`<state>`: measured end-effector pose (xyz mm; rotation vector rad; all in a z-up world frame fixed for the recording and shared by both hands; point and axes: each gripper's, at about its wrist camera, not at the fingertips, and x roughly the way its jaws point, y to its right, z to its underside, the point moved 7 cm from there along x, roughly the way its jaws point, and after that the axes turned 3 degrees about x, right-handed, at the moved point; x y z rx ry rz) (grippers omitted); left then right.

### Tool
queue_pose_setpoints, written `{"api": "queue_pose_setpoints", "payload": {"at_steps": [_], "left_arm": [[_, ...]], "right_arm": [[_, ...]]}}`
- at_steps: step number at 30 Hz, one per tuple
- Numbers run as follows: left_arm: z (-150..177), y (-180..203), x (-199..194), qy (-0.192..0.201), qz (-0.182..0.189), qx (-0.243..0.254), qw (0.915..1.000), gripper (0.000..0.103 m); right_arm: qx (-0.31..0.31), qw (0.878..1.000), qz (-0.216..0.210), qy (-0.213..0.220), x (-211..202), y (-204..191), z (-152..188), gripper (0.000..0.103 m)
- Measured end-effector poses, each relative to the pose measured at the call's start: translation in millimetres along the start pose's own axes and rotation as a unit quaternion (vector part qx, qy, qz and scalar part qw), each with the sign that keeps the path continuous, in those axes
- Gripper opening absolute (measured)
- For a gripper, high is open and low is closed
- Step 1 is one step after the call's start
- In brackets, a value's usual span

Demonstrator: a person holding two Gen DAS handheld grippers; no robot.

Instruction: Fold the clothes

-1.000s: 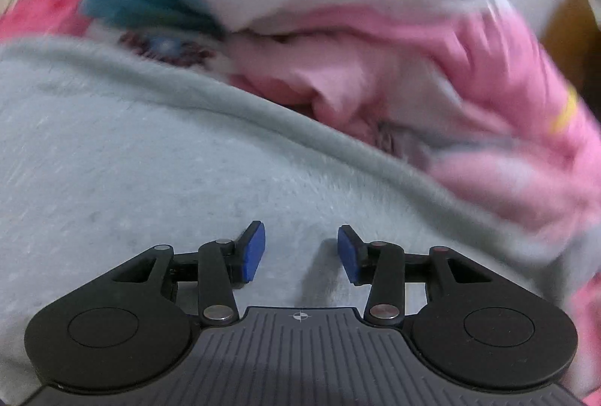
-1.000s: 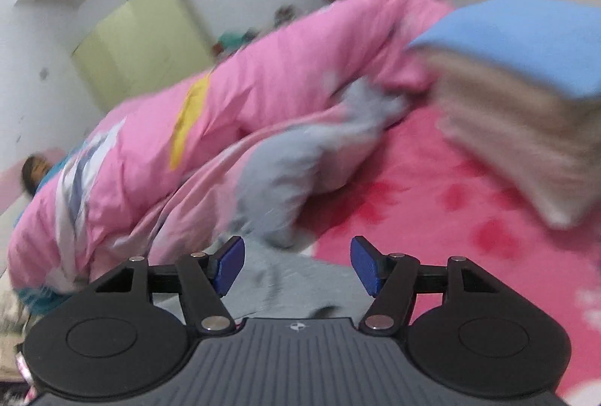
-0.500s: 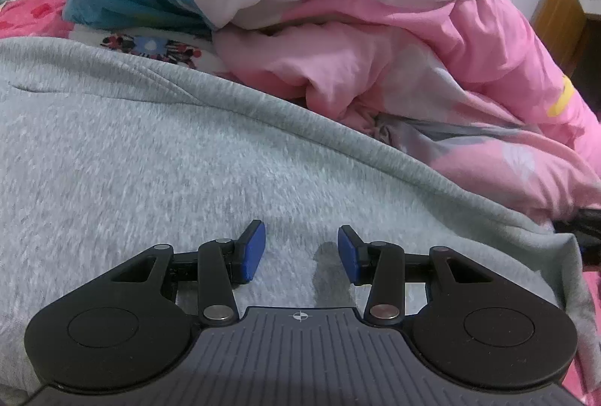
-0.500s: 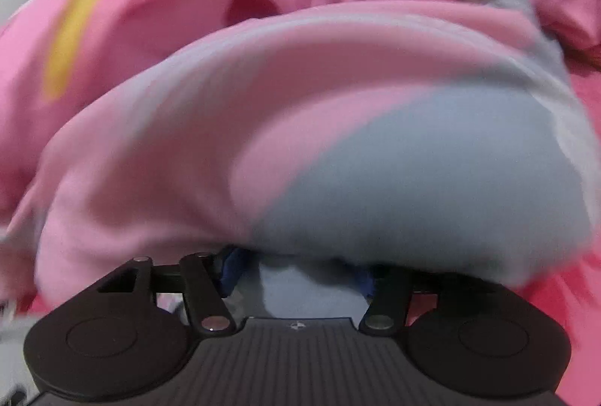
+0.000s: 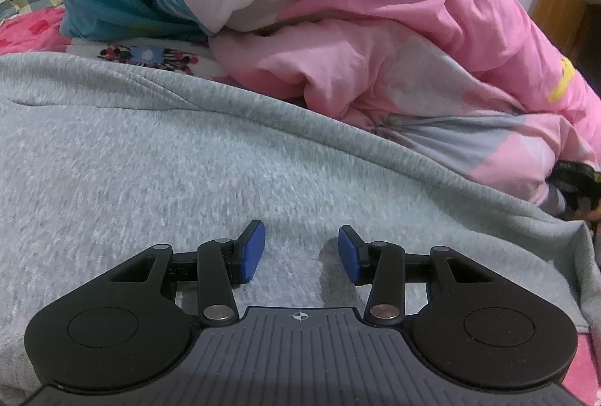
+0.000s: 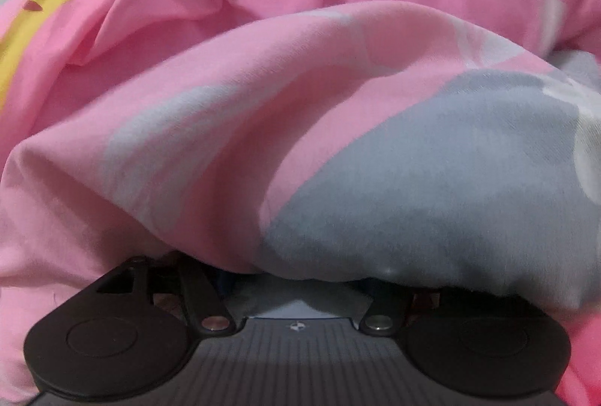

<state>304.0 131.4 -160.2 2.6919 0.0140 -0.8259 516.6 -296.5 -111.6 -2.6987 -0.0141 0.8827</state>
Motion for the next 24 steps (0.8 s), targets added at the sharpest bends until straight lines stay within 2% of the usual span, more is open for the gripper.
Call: {"api": "queue_pose_setpoints", "payload": {"at_steps": [3, 5, 7, 9, 12, 14, 15, 18, 21, 24], "left_arm": [[-0.4, -0.6, -0.2, 0.000, 0.003, -0.005, 1.0000, 0.043], [-0.5, -0.1, -0.1, -0.001, 0.002, -0.004, 1.0000, 0.043], [-0.6, 0.4, 0.0, -0.001, 0.001, -0.004, 1.0000, 0.043], [-0.6, 0.3, -0.2, -0.002, 0.002, -0.004, 1.0000, 0.043], [-0.3, -0.9, -0.9, -0.001, 0.004, -0.008, 1.0000, 0.043], [0.2, -2.4, -1.5, 0.000, 0.006, -0.012, 0.9999, 0.043], [0.3, -2.7, -1.6, 0.000, 0.007, -0.013, 0.9999, 0.043], [0.9, -3.0, -1.6, -0.001, 0.007, -0.014, 0.9999, 0.043], [2.2, -3.1, -0.7, -0.001, 0.005, -0.012, 0.9999, 0.043], [3.0, -4.0, -0.8, 0.000, 0.006, -0.013, 0.9999, 0.043]], "right_arm": [[-0.003, 1.000, 0.000, -0.027, -49.0, 0.7, 14.9, 0.064], [0.009, 0.998, -0.045, -0.040, -87.2, -6.6, 25.6, 0.064], [0.012, 0.993, -0.101, -0.061, -116.0, -29.9, 39.7, 0.064], [-0.016, 0.985, -0.138, -0.098, -128.4, -65.8, 60.4, 0.064], [-0.080, 0.976, -0.137, -0.147, -103.8, -119.3, 90.5, 0.063], [-0.101, 0.971, -0.114, -0.182, -70.8, -143.7, 111.9, 0.065], [-0.108, 0.972, -0.098, -0.186, -53.8, -151.2, 116.1, 0.066], [-0.112, 0.976, -0.083, -0.170, -14.1, -166.9, 102.3, 0.069], [-0.077, 0.981, -0.074, -0.162, 9.6, -176.4, 92.6, 0.069], [-0.075, 0.985, -0.062, -0.139, 26.2, -187.1, 90.3, 0.069]]}}
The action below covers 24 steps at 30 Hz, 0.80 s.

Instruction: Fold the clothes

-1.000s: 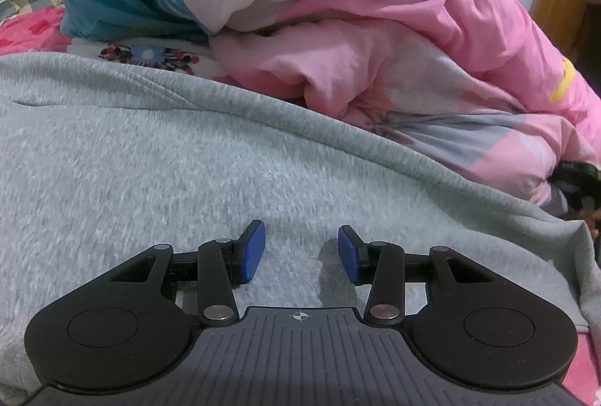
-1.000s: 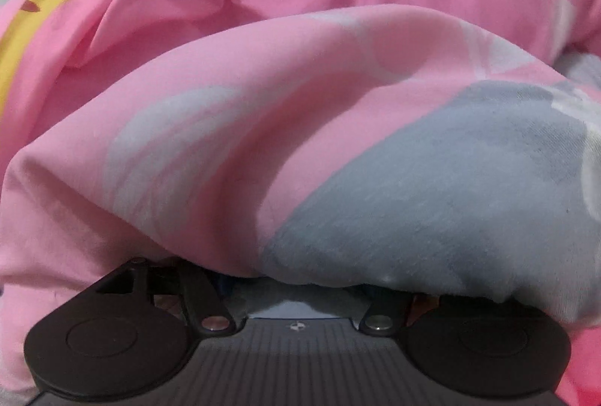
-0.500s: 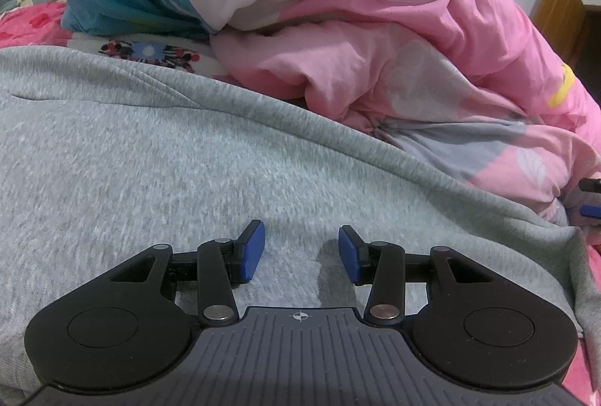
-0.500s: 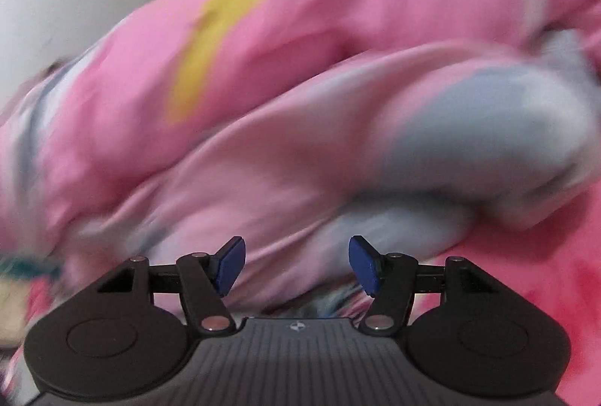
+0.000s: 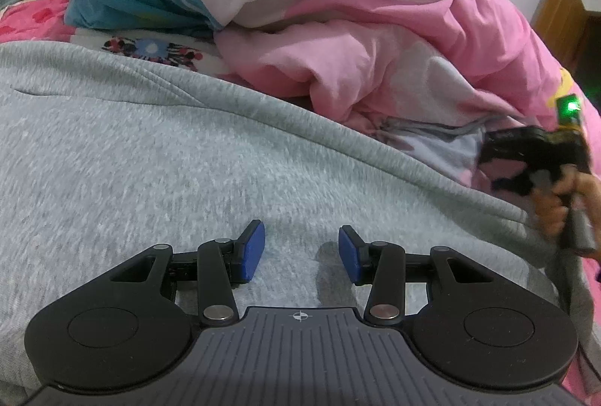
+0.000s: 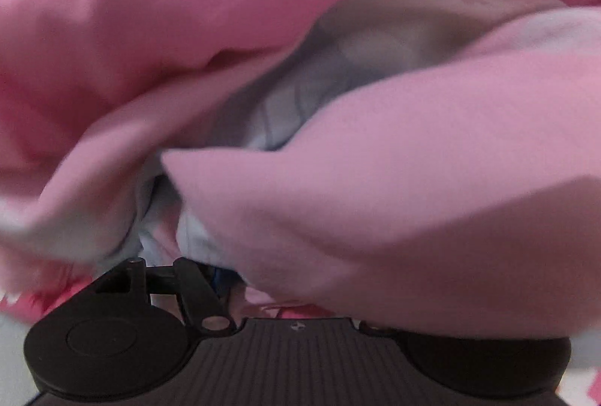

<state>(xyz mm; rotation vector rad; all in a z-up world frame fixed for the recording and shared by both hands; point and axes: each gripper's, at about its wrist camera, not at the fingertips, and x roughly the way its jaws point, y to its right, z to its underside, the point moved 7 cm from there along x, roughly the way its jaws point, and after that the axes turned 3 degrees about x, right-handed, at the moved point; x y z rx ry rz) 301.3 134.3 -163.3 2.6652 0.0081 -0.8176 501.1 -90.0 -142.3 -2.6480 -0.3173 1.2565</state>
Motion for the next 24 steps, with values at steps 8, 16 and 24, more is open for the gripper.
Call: {"api": "queue_pose_setpoints", "payload": {"at_steps": [8, 16, 24], "left_arm": [[0.5, -3.8, 1.0, 0.001, 0.006, -0.006, 1.0000, 0.043], [0.2, -4.5, 2.0, -0.001, 0.009, -0.012, 0.9999, 0.043], [-0.2, -5.7, 1.5, -0.002, 0.015, -0.021, 0.9997, 0.043]], "right_arm": [[0.009, 1.000, -0.010, 0.012, -22.7, -6.4, 23.0, 0.065], [0.007, 0.999, -0.040, 0.034, -196.6, 17.9, 77.1, 0.068], [0.012, 0.986, -0.012, 0.163, -407.2, 87.3, 36.8, 0.071]]}}
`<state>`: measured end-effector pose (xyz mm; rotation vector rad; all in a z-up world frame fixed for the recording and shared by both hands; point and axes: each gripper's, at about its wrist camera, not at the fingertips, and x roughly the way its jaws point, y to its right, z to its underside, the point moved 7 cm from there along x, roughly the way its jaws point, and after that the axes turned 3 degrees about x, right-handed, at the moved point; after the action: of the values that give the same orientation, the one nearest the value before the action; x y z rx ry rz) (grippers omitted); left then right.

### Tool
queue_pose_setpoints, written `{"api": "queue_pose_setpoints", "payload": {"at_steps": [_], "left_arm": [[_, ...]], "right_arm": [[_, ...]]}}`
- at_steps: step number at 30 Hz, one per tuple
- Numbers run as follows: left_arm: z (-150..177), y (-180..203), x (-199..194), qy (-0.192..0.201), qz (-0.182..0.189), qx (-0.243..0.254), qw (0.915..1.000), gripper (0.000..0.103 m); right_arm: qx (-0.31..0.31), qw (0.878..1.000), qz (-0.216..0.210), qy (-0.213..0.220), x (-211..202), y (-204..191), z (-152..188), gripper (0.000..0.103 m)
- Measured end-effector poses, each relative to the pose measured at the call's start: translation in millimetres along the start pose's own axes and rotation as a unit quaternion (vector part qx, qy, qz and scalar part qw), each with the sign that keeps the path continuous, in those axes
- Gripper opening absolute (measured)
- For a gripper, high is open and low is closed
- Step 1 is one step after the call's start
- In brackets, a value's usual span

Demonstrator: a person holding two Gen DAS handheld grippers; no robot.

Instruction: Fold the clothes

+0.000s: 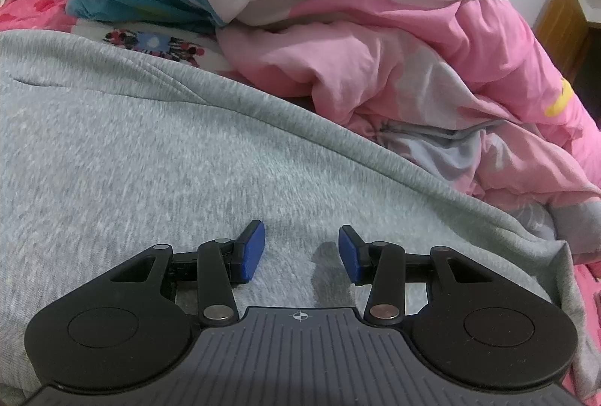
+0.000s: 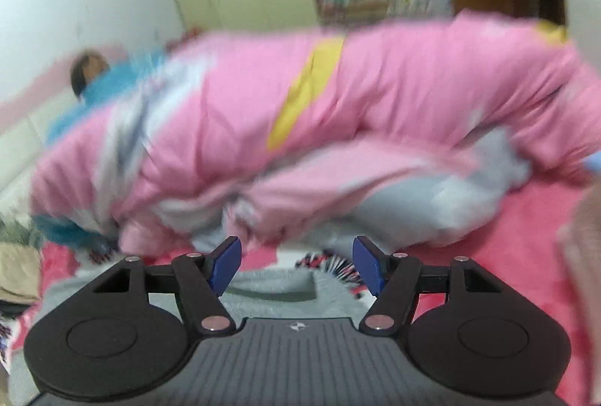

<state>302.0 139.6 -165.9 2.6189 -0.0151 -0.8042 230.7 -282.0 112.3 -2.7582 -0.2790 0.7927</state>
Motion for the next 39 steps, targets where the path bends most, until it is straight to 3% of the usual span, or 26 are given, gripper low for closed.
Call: {"api": "queue_pose_setpoints", "payload": {"at_steps": [3, 6, 8, 11, 14, 18, 21, 23, 24, 26, 27, 32, 36, 39], "left_arm": [[-0.1, 0.5, 0.1, 0.000, 0.000, 0.000, 1.0000, 0.043], [-0.2, 0.9, -0.1, 0.000, -0.001, 0.001, 1.0000, 0.043], [-0.1, 0.8, -0.2, 0.000, -0.001, 0.001, 1.0000, 0.043], [0.0, 0.5, -0.4, 0.001, 0.001, -0.001, 1.0000, 0.043], [-0.2, 0.1, -0.5, 0.000, 0.002, -0.003, 1.0000, 0.043], [-0.1, 0.8, -0.2, 0.000, 0.000, -0.001, 1.0000, 0.043], [0.1, 0.9, -0.2, 0.000, 0.000, -0.001, 1.0000, 0.043], [0.1, 0.9, -0.2, 0.000, 0.000, -0.001, 1.0000, 0.043], [0.2, 0.8, -0.3, 0.000, 0.000, -0.001, 1.0000, 0.043], [0.2, 0.6, -0.4, 0.000, 0.000, -0.001, 1.0000, 0.043], [0.1, 0.6, -0.3, 0.000, 0.000, -0.001, 1.0000, 0.043], [0.3, 0.2, -0.9, 0.001, 0.000, -0.001, 1.0000, 0.043], [0.5, -0.1, -1.3, 0.002, 0.000, -0.002, 1.0000, 0.043], [0.5, 0.2, -1.1, 0.002, -0.001, -0.001, 1.0000, 0.043]], "right_arm": [[-0.011, 0.999, 0.002, 0.046, -72.7, 8.7, -10.2, 0.083], [-0.036, 0.998, 0.021, 0.048, -105.7, 5.3, 1.2, 0.092], [-0.044, 0.998, 0.033, 0.013, -90.8, 5.3, 25.7, 0.092], [-0.030, 0.996, 0.050, -0.069, -32.9, 19.1, 78.6, 0.090], [-0.016, 0.987, 0.066, -0.147, 25.5, 34.6, 131.0, 0.079], [0.028, 0.979, 0.073, -0.187, 81.9, 54.8, 161.8, 0.069], [0.057, 0.977, 0.089, -0.187, 106.9, 72.3, 167.5, 0.068], [0.075, 0.973, 0.091, -0.201, 124.9, 82.2, 177.3, 0.056], [0.082, 0.972, 0.090, -0.202, 131.0, 85.7, 180.4, 0.044], [0.087, 0.975, 0.082, -0.186, 131.7, 87.0, 179.0, 0.012], [0.087, 0.978, 0.074, -0.173, 127.4, 85.7, 173.3, 0.006], [0.053, 0.994, 0.072, -0.063, 96.4, 83.6, 111.8, 0.005], [0.058, 0.994, 0.096, 0.008, 88.6, 109.5, 49.6, 0.005], [0.069, 0.987, 0.141, 0.036, 106.1, 145.2, 12.3, 0.006]]}}
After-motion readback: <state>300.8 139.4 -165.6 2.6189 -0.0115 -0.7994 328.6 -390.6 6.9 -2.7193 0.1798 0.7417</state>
